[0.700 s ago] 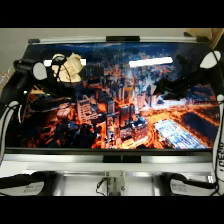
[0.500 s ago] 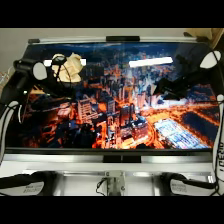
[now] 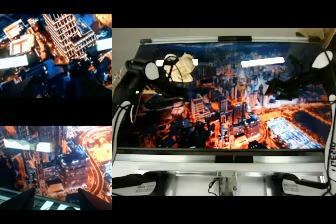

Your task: Fold the shirts.

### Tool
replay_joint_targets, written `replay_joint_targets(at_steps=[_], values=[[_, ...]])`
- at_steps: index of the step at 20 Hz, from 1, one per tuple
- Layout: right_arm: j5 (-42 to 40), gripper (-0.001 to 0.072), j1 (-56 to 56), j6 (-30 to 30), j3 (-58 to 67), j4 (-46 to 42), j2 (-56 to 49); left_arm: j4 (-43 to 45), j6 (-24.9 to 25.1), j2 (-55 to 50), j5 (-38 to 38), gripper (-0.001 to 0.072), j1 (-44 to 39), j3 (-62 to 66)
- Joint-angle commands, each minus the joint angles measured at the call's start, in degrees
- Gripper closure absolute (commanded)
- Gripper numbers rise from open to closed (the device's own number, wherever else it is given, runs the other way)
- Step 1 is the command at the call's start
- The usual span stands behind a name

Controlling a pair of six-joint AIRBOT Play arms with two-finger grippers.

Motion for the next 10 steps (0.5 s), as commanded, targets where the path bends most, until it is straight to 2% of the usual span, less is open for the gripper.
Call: replay_joint_targets(at_steps=[1,3,5,7,10], values=[[0.02,0.0071,0.04,0.0,0.07,0.02,0.0,0.0,0.0,-0.04,0.02,0.0036,0.02,-0.02],[0.02,0.0071,0.04,0.0,0.07,0.02,0.0,-0.02,-0.26,-0.07,0.37,0.0036,0.02,-0.04],[-1.99,0.0071,0.04,-0.02,0.04,0.22,0.0,-0.02,-0.42,-0.42,5.62,0.0036,-0.02,-0.04],[-7.89,0.0071,0.02,-0.22,0.07,0.2,0.0,-0.07,-0.48,-1.14,12.07,0.0036,-0.04,-0.02],[-9.2,0.0071,0.02,-1.75,0.04,0.17,0.0,-1.75,-3.26,-2.21,18.53,0.0035,-0.04,-0.02]])
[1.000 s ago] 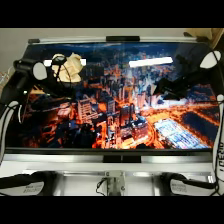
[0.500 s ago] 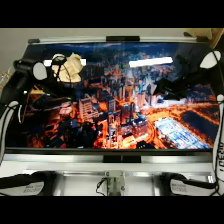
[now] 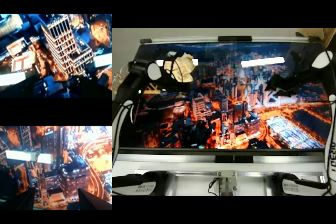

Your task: Fold the shirts.

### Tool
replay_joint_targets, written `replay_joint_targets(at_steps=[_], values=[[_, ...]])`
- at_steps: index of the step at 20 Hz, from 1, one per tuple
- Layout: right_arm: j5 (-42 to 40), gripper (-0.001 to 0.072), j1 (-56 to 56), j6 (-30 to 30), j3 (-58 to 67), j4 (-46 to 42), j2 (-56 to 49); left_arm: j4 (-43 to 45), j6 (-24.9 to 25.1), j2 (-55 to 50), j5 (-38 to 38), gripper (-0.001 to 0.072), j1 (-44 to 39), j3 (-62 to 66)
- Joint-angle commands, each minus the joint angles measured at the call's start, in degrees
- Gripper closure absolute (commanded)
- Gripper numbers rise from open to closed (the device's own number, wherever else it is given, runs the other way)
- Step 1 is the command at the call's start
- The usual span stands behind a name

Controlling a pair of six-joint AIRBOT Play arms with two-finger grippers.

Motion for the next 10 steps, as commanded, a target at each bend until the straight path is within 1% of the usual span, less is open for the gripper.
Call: replay_joint_targets(at_steps=[1,3,5,6,7,8,9,10], values=[[-3.45,0.0071,0.07,-3.39,0.04,0.17,0.0,-1.03,-1.79,-1.22,11.65,0.0033,-0.02,0.0],[-3.5,0.0071,0.04,-6.14,0.04,0.26,0.0,-1.79,-1.81,-2.36,21.68,0.0029,0.15,0.0],[-3.52,0.0071,0.07,-7.34,0.04,0.5,0.0,-1.62,-1.84,-3.52,27.36,0.0036,0.48,0.02],[-3.85,0.0071,0.07,-7.52,0.04,0.59,0.0,-0.87,-3.89,-5.03,27.71,0.0065,1.36,0.59],[-4.52,0.0071,0.07,-7.54,0.04,0.74,0.0,0.39,-7.96,-7.48,26.25,0.0069,2.86,1.97],[-5.33,0.0071,0.07,-7.54,0.04,0.83,0.0,0.37,-10.38,-10.91,24.96,0.0066,5.18,4.24],[-6.34,0.0071,0.07,-7.52,0.04,1.49,-0.02,-0.57,-11.76,-14.69,23.43,0.005,7.78,7.63],[-7.19,0.0071,0.07,-7.48,0.04,2.71,-0.02,-1.99,-12.76,-18.12,22.1,0.005,10.29,11.32]])
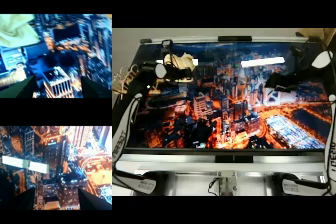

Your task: Fold the shirts.

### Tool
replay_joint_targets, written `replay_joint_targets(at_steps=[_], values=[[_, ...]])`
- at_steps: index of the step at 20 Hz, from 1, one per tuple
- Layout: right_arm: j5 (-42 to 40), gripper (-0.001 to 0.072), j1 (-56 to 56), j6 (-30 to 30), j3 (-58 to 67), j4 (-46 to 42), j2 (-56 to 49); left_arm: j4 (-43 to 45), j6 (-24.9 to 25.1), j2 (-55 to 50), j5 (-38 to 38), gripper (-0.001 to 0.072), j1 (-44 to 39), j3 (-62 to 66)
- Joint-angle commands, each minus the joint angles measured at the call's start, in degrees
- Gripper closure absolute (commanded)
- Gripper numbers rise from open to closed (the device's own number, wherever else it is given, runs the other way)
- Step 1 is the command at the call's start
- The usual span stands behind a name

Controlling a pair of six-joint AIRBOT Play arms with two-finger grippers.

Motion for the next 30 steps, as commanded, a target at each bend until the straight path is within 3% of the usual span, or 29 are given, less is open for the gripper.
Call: replay_joint_targets(at_steps=[1,5,8,13,15,16,17,18,22,24,27,30], values=[[-2.97,0.0071,0.02,-0.72,0.04,3.02,-0.02,-2.69,-5.2,-10.78,-1.79,0.0051,7.43,10.23],[-3.74,0.0071,0.07,-1.31,0.04,4.52,-0.02,-9.42,-11.58,-24.0,-9.66,0.0055,14.75,24.79],[-4.0,0.0071,1.07,-1.57,0.04,4.28,-0.07,-20.41,-11.19,-28.33,-3.41,0.0054,16.31,25.75],[-4.24,0.0071,4.24,-3.39,0.04,3.98,-0.07,-21.24,-12.55,-31.71,0.5,0.0071,15.63,25.75],[-4.39,0.0071,5.14,-4.0,0.04,3.98,-0.07,-21.66,-12.55,-32.39,1.01,0.0241,15.34,25.75],[-4.42,0.0071,5.2,-3.98,0.04,3.48,-0.07,-21.86,-12.5,-32.39,1.53,0.0419,15.26,25.75],[-4.39,0.0071,5.25,-3.89,0.04,2.84,-0.07,-22.49,-11.98,-32.13,2.23,0.066,15.19,25.77],[-4.2,0.0071,5.22,-3.96,0.04,2.43,-0.07,-24.02,-9.14,-31.17,2.89,0.067,15.15,25.81],[-2.71,0.0071,5.18,-4.2,0.07,2.27,-0.04,-25.03,8.02,-17.57,4.83,0.0673,12.17,25.81],[-0.52,0.0071,5.18,-4.15,0.11,1.88,1.09,-23.1,12.11,-5.68,1.77,0.0673,9.2,25.79],[-0.33,0.0071,5.18,-4.17,0.11,-4.15,9.2,-13.7,11.96,11.82,-4.59,0.0673,2.14,24.5],[1.84,0.0072,5.11,-2.43,0.11,-10.78,21.24,-8.13,6.45,23.45,-13.62,0.0673,-6.95,18.03]])
